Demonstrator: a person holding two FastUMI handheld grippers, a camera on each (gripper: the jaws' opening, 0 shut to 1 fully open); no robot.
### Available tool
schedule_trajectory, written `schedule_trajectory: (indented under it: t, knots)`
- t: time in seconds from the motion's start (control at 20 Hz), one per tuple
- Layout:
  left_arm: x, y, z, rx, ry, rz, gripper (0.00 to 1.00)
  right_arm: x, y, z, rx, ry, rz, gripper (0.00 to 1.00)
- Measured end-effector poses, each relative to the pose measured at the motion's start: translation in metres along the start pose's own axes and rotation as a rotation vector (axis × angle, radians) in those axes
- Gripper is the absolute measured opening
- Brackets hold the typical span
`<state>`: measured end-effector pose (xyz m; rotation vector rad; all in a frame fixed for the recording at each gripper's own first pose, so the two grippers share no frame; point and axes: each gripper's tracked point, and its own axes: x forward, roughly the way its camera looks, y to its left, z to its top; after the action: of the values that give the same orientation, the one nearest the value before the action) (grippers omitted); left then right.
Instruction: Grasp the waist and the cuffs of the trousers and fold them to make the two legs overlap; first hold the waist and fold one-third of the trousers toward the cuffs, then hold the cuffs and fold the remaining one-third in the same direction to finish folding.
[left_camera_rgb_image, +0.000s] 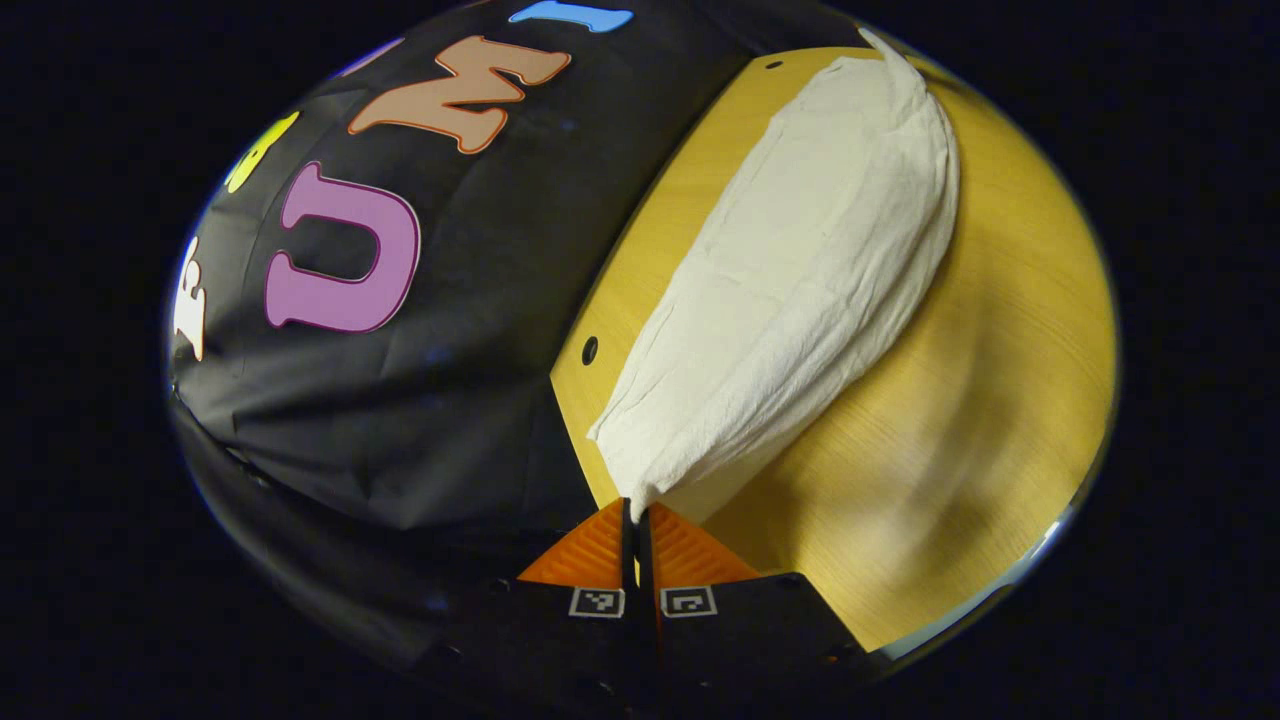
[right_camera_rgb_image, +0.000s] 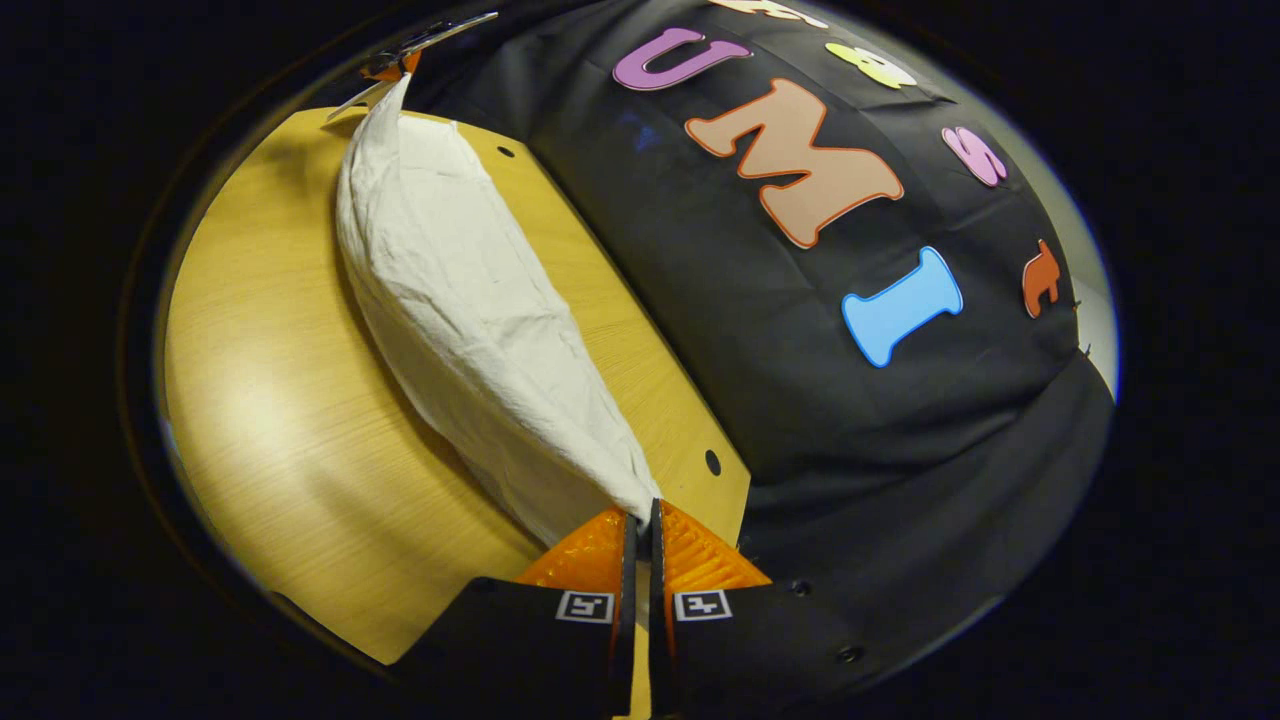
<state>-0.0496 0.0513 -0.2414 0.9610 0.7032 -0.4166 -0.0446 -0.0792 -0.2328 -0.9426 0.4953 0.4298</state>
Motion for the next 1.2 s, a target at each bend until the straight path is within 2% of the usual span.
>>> schedule_trajectory:
  t: [0.15,0.2,0.35,0.4,0.45,0.55,0.7,0.9,1.05,1.15,1.2]
  knots:
    - [0.025,0.023,0.016,-0.060,-0.034,0.010,0.00,0.016,-0.017,0.015,0.027,0.022,-0.054,0.08]
    - [0.034,0.031,0.020,-0.080,-0.051,0.013,0.00,0.021,-0.021,0.017,0.030,0.030,-0.069,0.11]
    - [0.059,0.053,0.035,-0.114,-0.094,0.022,0.00,0.038,-0.030,0.023,0.052,0.064,-0.105,0.08]
    - [0.068,0.057,0.036,-0.124,-0.101,0.021,0.00,0.045,-0.031,0.026,0.061,0.075,-0.115,0.05]
    - [0.079,0.060,0.039,-0.132,-0.109,0.018,0.00,0.052,-0.032,0.027,0.070,0.087,-0.122,0.08]
    - [0.103,0.063,0.047,-0.142,-0.126,0.016,0.00,0.068,-0.033,0.031,0.073,0.110,-0.141,0.05]
    - [0.137,0.056,0.055,-0.132,-0.140,0.001,0.00,0.096,-0.026,0.030,0.070,0.145,-0.160,0.08]
    - [0.168,0.044,0.059,-0.135,-0.122,0.003,0.00,0.133,-0.009,0.017,0.044,0.185,-0.137,0.08]
    - [0.185,0.035,0.057,-0.175,-0.083,0.010,0.00,0.158,-0.001,0.009,0.067,0.196,-0.117,0.05]
    - [0.192,0.033,0.059,-0.201,-0.072,0.025,0.00,0.170,0.005,0.006,0.093,0.195,-0.095,0.08]
    - [0.191,0.034,0.061,-0.220,-0.079,0.036,0.00,0.172,0.011,0.007,0.116,0.182,-0.070,0.14]
